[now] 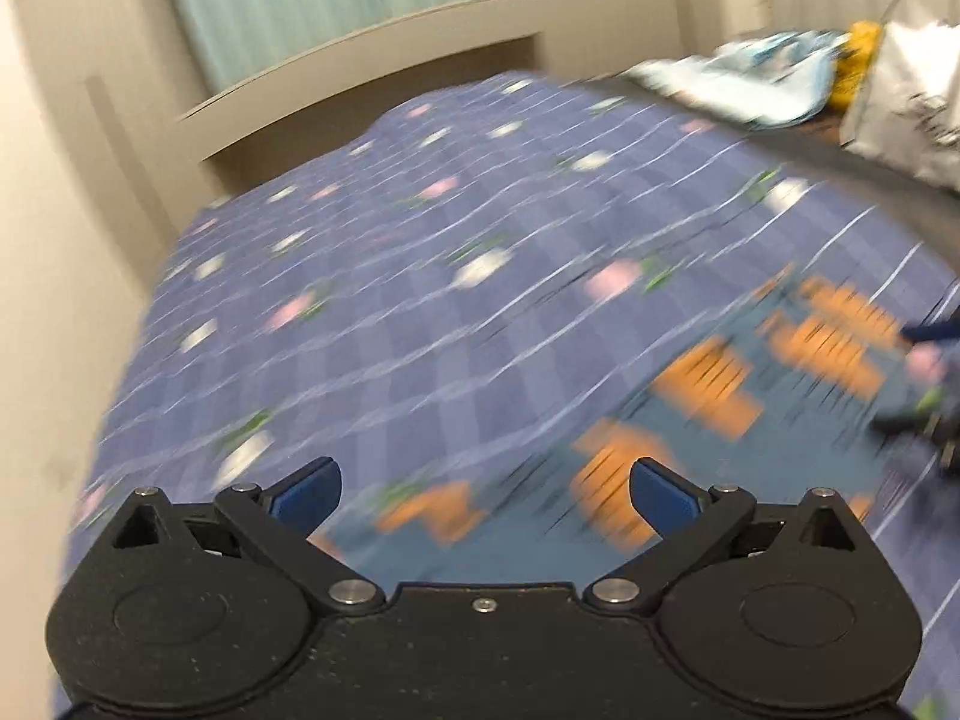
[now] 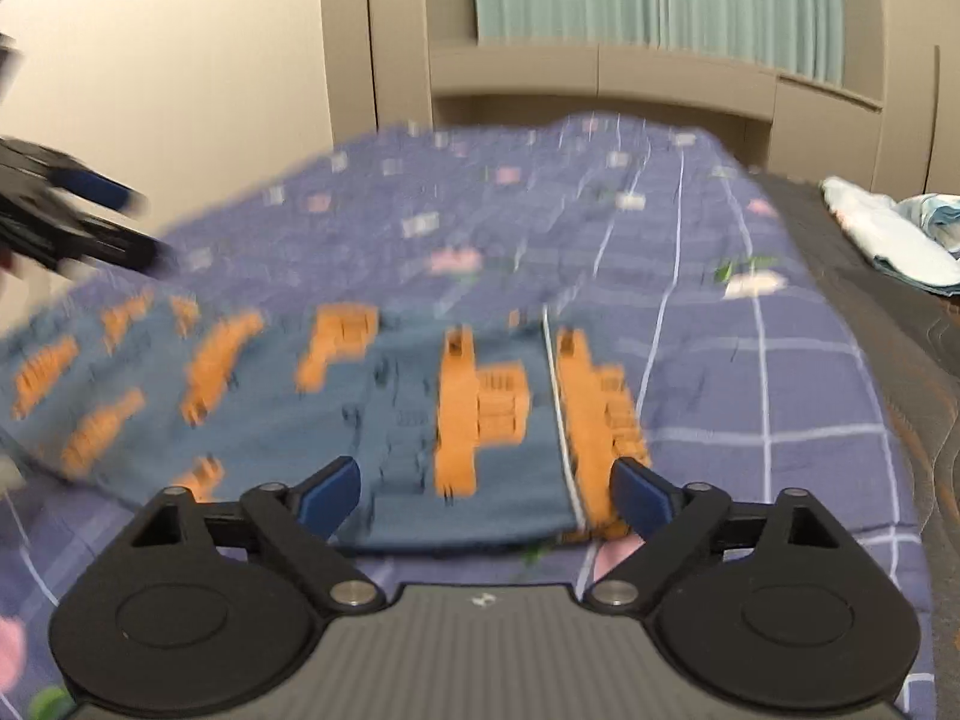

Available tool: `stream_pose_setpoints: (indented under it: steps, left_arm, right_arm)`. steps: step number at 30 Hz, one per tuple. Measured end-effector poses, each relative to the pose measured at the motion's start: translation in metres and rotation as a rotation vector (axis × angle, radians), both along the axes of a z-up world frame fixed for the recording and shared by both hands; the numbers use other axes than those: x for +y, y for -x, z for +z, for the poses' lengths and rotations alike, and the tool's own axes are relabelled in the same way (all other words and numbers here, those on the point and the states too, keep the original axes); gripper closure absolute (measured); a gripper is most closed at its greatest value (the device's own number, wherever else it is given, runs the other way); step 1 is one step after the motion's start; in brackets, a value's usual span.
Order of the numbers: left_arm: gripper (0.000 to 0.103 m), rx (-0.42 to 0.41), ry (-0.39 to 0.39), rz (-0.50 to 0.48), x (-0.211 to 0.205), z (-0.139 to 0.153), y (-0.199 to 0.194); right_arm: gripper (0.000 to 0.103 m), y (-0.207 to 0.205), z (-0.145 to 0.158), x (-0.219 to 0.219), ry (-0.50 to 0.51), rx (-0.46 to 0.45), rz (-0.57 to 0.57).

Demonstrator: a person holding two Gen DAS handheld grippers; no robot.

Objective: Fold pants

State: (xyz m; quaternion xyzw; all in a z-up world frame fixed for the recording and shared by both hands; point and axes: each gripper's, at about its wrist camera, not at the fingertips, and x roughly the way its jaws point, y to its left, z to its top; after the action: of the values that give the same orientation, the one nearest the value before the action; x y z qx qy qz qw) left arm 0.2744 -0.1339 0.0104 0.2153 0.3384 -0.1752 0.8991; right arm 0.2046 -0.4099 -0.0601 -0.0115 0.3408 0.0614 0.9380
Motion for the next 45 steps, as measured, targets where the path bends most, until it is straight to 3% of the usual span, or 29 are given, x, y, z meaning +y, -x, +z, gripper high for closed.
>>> stream_pose_setpoints:
  steps: [4, 9, 11, 20, 22, 25, 29, 31, 32, 33, 38, 43, 44, 45]
  left_arm:
    - [0.001, -0.003, -0.059, 0.185, 0.084, -0.008, 0.023]
    - [0.001, -0.001, -0.055, 0.401, 0.175, -0.023, 0.048]
    - [0.001, 0.003, -0.019, 0.482, 0.204, -0.028, 0.052]
    - [0.001, -0.007, 0.169, 0.671, 0.27, -0.054, 0.051]
    - [0.001, -0.014, 0.24, 0.699, 0.286, -0.056, 0.049]
    - [0.001, -0.032, 0.323, 0.71, 0.302, -0.059, 0.048]
    - [0.001, -0.033, 0.347, 0.705, 0.309, -0.066, 0.045]
    - [0.001, -0.025, 0.33, 0.715, 0.312, -0.07, 0.043]
    - [0.001, -0.013, 0.317, 0.722, 0.313, -0.073, 0.042]
    - [0.001, 0.002, 0.305, 0.728, 0.313, -0.077, 0.04]
    - [0.001, 0.02, 0.288, 0.749, 0.321, -0.088, 0.046]
    - [0.0, 0.026, 0.266, 0.749, 0.322, -0.089, 0.047]
    - [0.001, 0.029, 0.262, 0.751, 0.321, -0.087, 0.046]
    - [0.001, 0.03, 0.256, 0.75, 0.321, -0.086, 0.047]
  right_arm:
    - [0.005, -0.002, 0.005, 0.006, 0.01, 0.003, -0.042]
    - [0.0, -0.016, 0.023, 0.034, -0.047, -0.017, 0.067]
    - [0.0, -0.029, 0.029, 0.055, -0.064, -0.017, 0.139]
    - [0.002, -0.12, 0.038, 0.193, -0.151, 0.02, 0.445]
    - [0.008, -0.144, 0.034, 0.224, -0.165, 0.044, 0.488]
    - [0.026, -0.177, 0.029, 0.266, -0.156, 0.072, 0.536]
    - [0.047, -0.2, 0.02, 0.301, -0.133, 0.111, 0.585]
    - [0.062, -0.208, 0.014, 0.313, -0.121, 0.147, 0.604]
    - [0.082, -0.21, 0.012, 0.317, -0.113, 0.163, 0.618]
    - [0.091, -0.21, 0.01, 0.32, -0.097, 0.162, 0.618]
    - [0.096, -0.202, 0.021, 0.321, -0.036, 0.079, 0.6]
    - [0.095, -0.207, 0.008, 0.33, -0.002, 0.101, 0.588]
    - [0.091, -0.207, 0.007, 0.329, -0.003, 0.1, 0.583]
    - [0.08, -0.205, 0.009, 0.327, -0.008, 0.09, 0.574]
